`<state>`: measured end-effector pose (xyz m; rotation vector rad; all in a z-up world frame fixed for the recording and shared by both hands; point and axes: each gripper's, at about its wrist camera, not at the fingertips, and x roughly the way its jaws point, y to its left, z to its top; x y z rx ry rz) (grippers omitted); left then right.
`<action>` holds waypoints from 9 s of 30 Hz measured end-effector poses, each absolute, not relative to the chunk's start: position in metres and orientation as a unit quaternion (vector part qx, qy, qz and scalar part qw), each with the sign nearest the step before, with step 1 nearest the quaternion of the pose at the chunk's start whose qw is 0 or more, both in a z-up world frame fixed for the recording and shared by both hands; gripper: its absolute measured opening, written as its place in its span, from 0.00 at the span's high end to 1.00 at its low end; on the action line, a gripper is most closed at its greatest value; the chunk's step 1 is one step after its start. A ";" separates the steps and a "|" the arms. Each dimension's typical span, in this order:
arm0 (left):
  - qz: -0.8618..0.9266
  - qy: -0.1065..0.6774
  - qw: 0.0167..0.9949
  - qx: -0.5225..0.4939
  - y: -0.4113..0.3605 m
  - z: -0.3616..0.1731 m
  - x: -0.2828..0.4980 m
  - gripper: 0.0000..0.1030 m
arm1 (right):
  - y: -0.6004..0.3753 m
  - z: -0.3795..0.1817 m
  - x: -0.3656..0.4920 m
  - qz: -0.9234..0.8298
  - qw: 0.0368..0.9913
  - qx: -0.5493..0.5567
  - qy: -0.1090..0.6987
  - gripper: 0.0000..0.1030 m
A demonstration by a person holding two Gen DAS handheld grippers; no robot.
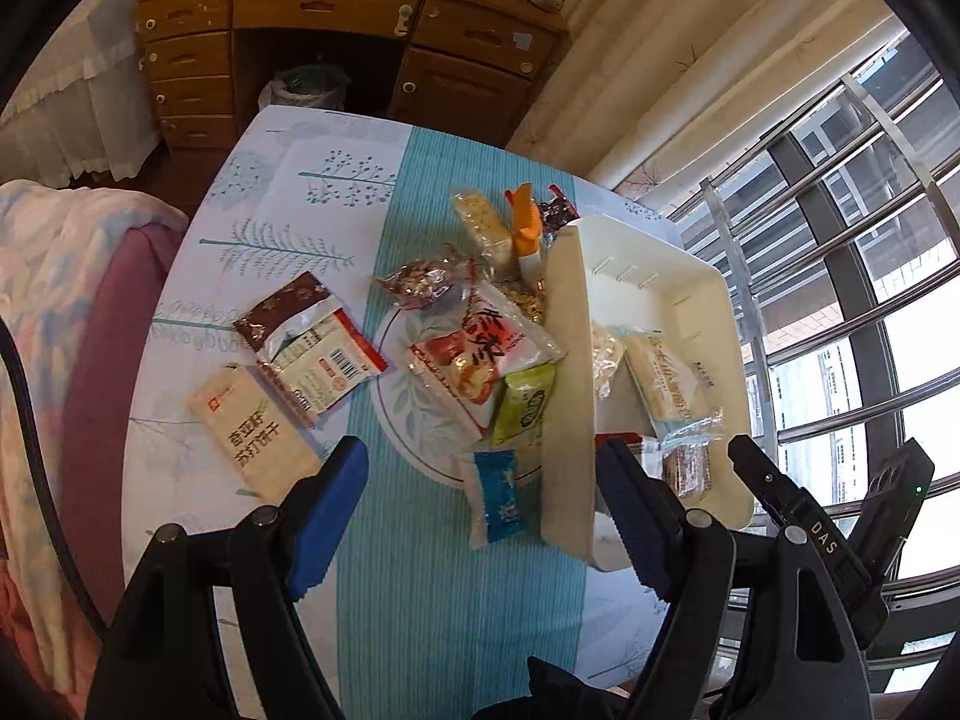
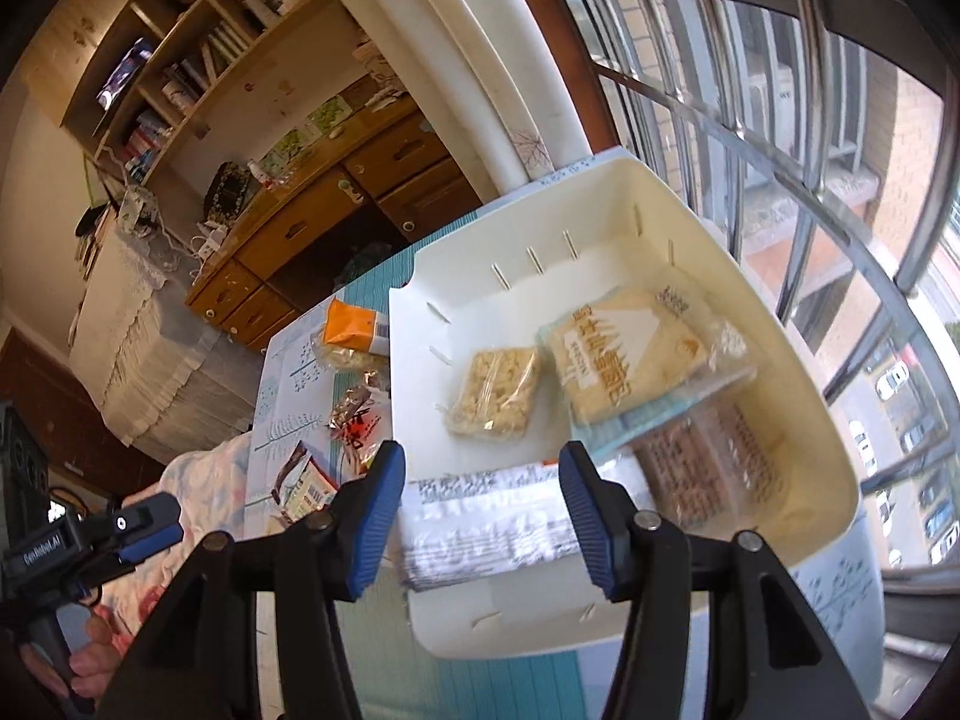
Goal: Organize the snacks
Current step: 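Withdraw both open tools from the tray toward the remaining snacks, then grasp the beige chia-seed cracker pack with the left tool while the right tool grasps the blue foil snack, then carry both held snacks over the white tray and open both tools to drop them, then withdraw both open tools from the tray toward the snacks on the table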
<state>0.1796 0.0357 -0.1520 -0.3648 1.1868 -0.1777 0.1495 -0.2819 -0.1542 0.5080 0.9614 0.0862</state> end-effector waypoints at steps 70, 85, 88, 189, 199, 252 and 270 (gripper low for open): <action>0.079 0.772 0.602 -0.188 0.139 -0.368 0.274 0.16 | -0.155 -0.289 0.148 -0.201 0.702 0.406 0.549 0.23; 0.113 0.771 0.605 -0.163 0.132 -0.358 0.274 0.32 | -0.137 -0.288 0.166 -0.229 0.713 0.298 0.592 0.44; 0.118 0.768 0.607 -0.167 0.133 -0.355 0.270 0.37 | -0.139 -0.288 0.164 -0.214 0.715 0.308 0.591 0.56; -0.094 0.490 0.858 -0.126 -0.171 -0.095 0.205 0.24 | -0.342 -0.141 0.133 0.047 0.892 0.054 0.446 0.45; -0.068 0.499 0.849 -0.162 -0.136 -0.101 0.200 0.25 | -0.335 -0.142 0.134 0.052 0.891 0.062 0.448 0.39; -0.028 0.606 0.790 -0.087 0.129 -0.170 0.189 0.25 | -0.087 -0.182 0.153 0.074 0.852 0.122 0.504 0.38; -0.091 0.635 0.767 -0.023 0.148 -0.237 0.257 0.25 | -0.052 -0.236 0.181 0.075 0.806 0.180 0.558 0.38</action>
